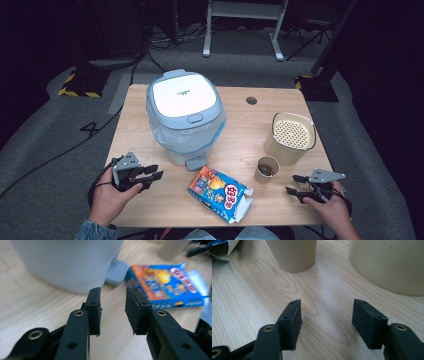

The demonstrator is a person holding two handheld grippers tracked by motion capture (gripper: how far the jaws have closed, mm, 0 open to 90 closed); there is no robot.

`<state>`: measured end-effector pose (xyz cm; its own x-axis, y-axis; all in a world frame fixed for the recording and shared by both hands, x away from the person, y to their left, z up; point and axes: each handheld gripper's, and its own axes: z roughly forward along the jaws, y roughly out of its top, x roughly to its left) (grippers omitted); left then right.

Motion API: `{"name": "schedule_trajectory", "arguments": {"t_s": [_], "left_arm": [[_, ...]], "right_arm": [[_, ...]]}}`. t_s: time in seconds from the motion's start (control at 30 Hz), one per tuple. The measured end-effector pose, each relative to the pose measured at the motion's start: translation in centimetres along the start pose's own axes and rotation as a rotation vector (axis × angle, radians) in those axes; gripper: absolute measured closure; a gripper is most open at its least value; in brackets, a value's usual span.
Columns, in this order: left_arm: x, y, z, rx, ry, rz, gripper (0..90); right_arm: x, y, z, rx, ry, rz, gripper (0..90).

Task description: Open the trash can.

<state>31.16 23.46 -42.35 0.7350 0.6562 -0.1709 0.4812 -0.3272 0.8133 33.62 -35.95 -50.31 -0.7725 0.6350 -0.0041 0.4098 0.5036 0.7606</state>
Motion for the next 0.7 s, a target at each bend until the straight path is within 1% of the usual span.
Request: {"name": "schedule_trajectory", "arguments": {"t_s": [0.03,0.07,0.1,0.13,0.17,0.2,0.23,0.27,0.3,0.37,0.47,0.5,0.57,0.6,0.63,0.67,0.7], "left_arm": [[0.0,0.4,-0.2,-0.016,-0.015,0.015,67.1],[0.0,0.4,-0.2,-0.016,-0.015,0.015,67.5],[-0.1,1.1,-0.7,-0.042,-0.047,0.038,67.7],[-0.1,1.5,-1.0,-0.050,-0.062,0.048,68.7],[-0.1,1.5,-1.0,-0.050,-0.062,0.048,69.4],[-0.1,2.3,-1.5,-0.075,-0.092,0.063,70.0],[-0.2,2.8,-1.8,-0.084,-0.101,0.072,71.3],[-0.2,2.8,-1.8,-0.084,-0.101,0.072,72.7],[-0.2,3.9,-2.5,-0.102,-0.119,0.097,73.8],[-0.3,4.8,-3.0,-0.119,-0.141,0.117,76.2],[-0.3,6.2,-3.7,-0.153,-0.178,0.143,78.6],[-0.3,6.2,-3.7,-0.153,-0.178,0.143,79.0],[-0.3,7.3,-4.0,-0.179,-0.211,0.151,80.0],[-0.2,7.7,-4.1,-0.181,-0.216,0.155,80.3],[-0.2,7.7,-4.1,-0.181,-0.216,0.155,80.3],[-0.3,8.2,-4.2,-0.183,-0.214,0.157,80.3],[-0.4,9.3,-4.4,-0.188,-0.205,0.166,80.8]], "right_arm": [[0.0,0.0,0.0,-0.001,0.001,-0.001,44.1],[0.0,0.0,0.0,-0.001,0.001,-0.001,44.1],[0.0,0.0,0.0,-0.002,0.003,-0.003,45.8],[0.1,0.0,0.0,-0.004,0.005,-0.005,46.4],[0.1,0.0,0.0,-0.004,0.005,-0.005,46.4],[0.1,0.0,0.0,-0.005,0.005,-0.003,46.9],[0.1,0.0,0.0,-0.006,0.004,-0.002,47.4],[0.1,0.0,0.0,-0.007,0.003,-0.002,48.1],[0.2,0.0,0.0,-0.007,0.005,-0.002,48.4],[0.2,0.0,0.0,-0.007,0.006,-0.002,48.7],[0.1,0.0,0.0,-0.007,0.006,-0.001,48.7],[0.1,0.0,0.0,-0.007,0.006,-0.001,48.7],[0.1,0.0,0.0,-0.008,0.006,-0.002,48.7],[0.1,0.0,0.0,-0.008,0.006,-0.002,48.7],[0.1,0.0,0.0,-0.008,0.006,-0.002,48.7],[0.1,0.0,0.0,-0.008,0.006,-0.002,48.7],[0.1,0.0,0.0,-0.008,0.006,-0.002,48.7]]}}
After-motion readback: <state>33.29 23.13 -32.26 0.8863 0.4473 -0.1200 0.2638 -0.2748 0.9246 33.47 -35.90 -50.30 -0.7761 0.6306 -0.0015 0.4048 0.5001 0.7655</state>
